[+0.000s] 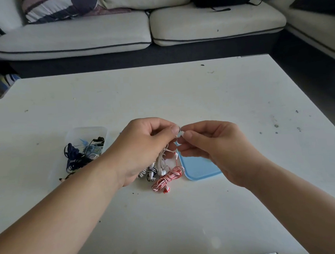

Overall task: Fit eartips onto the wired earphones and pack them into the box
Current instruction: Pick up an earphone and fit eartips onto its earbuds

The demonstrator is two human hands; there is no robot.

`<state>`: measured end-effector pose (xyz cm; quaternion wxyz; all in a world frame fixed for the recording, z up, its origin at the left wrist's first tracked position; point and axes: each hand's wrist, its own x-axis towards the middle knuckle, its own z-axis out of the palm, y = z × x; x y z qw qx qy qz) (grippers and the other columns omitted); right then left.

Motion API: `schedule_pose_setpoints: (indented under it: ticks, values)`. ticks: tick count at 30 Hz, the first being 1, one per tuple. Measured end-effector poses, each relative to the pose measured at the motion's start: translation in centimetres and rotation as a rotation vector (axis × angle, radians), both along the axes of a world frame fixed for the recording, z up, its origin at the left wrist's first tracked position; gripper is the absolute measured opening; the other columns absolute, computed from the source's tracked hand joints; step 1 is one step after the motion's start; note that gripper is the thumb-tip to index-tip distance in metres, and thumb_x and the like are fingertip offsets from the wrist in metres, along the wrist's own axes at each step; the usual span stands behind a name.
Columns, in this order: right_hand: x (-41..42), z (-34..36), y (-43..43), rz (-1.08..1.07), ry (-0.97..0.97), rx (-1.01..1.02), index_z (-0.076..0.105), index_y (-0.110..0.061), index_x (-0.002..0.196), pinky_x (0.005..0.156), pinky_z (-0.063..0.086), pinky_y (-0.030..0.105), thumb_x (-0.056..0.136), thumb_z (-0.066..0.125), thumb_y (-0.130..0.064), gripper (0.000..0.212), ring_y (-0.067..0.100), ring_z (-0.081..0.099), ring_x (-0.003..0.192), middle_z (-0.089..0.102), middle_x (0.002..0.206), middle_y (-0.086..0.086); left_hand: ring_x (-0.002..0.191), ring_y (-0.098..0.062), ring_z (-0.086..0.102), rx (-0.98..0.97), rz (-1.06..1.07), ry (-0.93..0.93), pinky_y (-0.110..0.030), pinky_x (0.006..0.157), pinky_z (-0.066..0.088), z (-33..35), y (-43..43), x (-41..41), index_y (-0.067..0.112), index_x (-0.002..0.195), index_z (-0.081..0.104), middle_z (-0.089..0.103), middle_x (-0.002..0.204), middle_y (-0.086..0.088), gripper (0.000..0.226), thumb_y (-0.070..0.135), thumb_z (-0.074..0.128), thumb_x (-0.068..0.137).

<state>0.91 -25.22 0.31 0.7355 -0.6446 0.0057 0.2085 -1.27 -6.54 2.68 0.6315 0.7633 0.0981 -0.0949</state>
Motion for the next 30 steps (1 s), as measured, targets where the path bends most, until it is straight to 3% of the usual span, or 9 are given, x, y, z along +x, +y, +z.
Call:
schedule_pose_setpoints:
  ticks: [2,5,8,11,13,17,22,26,30]
  values:
    - [0.00,-0.05,-0.07,0.010,-0.008,-0.037,0.075,0.000,0.107,0.077,0.063,0.034,0.095,0.069,-0.005,0.014,0.031,0.076,0.082,0.077,0.092,0.022,0.076,-0.007,0.075,-0.014,0.062,-0.017,-0.016,0.062,0.054,-0.01,0.07,0.11,0.012,0.100,0.075,0.080,0.091,-0.006,0.011,0.021,0.071,0.097]
    - [0.00,-0.27,0.01,0.005,-0.014,-0.061,0.076,-0.002,0.104,0.070,0.061,0.030,0.094,0.070,-0.006,0.012,0.028,0.074,0.072,0.076,0.086,0.021,0.079,-0.015,0.077,-0.042,0.137,-0.056,-0.027,0.071,0.060,-0.12,0.37,0.33,0.012,0.099,0.074,0.080,0.087,-0.007,0.013,0.017,0.079,0.089]
    - [0.14,-0.37,0.07,-0.009,0.004,-0.041,0.077,-0.003,0.105,0.072,0.060,0.030,0.092,0.072,-0.004,0.014,0.026,0.072,0.074,0.076,0.087,0.021,0.078,-0.019,0.075,-0.068,0.149,-0.091,-0.031,0.080,0.063,-0.24,0.39,0.36,0.017,0.096,0.080,0.080,0.086,-0.008,0.013,0.014,0.083,0.083]
    - [0.21,-0.26,0.04,0.011,0.033,0.020,0.076,-0.001,0.111,0.074,0.060,0.029,0.094,0.069,-0.002,0.018,0.024,0.072,0.078,0.075,0.090,0.021,0.093,-0.026,0.078,-0.050,0.104,-0.101,-0.040,0.093,0.061,-0.36,0.20,0.21,0.023,0.100,0.082,0.081,0.094,-0.003,0.017,0.018,0.082,0.084]
    - [0.23,-0.19,-0.04,0.015,0.032,0.015,0.076,-0.001,0.112,0.075,0.061,0.029,0.095,0.066,0.000,0.019,0.023,0.072,0.078,0.075,0.091,0.021,0.094,-0.021,0.078,-0.053,0.076,-0.097,-0.040,0.096,0.060,-0.39,0.11,0.21,0.024,0.106,0.081,0.081,0.098,0.001,0.021,0.018,0.081,0.086]
    - [0.25,-0.17,-0.22,-0.002,0.040,-0.026,0.076,-0.001,0.110,0.078,0.062,0.032,0.093,0.069,0.000,0.018,0.028,0.073,0.077,0.076,0.091,0.025,0.091,-0.015,0.078,-0.048,0.048,-0.091,-0.031,0.092,0.060,-0.32,0.05,0.23,0.022,0.107,0.081,0.081,0.096,0.002,0.023,0.014,0.081,0.086]
    - [0.13,0.08,-0.30,0.025,0.060,-0.017,0.074,0.003,0.107,0.083,0.062,0.036,0.088,0.076,-0.002,0.021,0.034,0.076,0.086,0.076,0.094,0.026,0.078,-0.018,0.077,-0.029,0.049,-0.063,-0.023,0.071,0.058,-0.13,-0.05,0.08,0.013,0.090,0.078,0.079,0.082,-0.007,0.020,0.006,0.089,0.074]
    - [0.11,0.27,-0.29,0.027,0.072,-0.008,0.076,0.004,0.102,0.077,0.062,0.031,0.089,0.073,0.001,0.013,0.030,0.075,0.079,0.076,0.092,0.026,0.072,-0.022,0.073,-0.071,0.092,-0.067,-0.035,0.078,0.064,-0.23,0.16,0.20,0.003,0.087,0.076,0.077,0.084,-0.018,0.017,0.002,0.088,0.075]
    - [0.25,0.18,-0.45,0.005,0.056,-0.042,0.076,0.003,0.100,0.073,0.061,0.030,0.089,0.073,0.003,0.012,0.025,0.072,0.072,0.074,0.085,0.023,0.072,-0.019,0.076,-0.075,0.099,-0.080,-0.028,0.075,0.062,-0.31,0.15,0.20,0.002,0.091,0.077,0.079,0.083,-0.013,0.013,0.004,0.084,0.081]
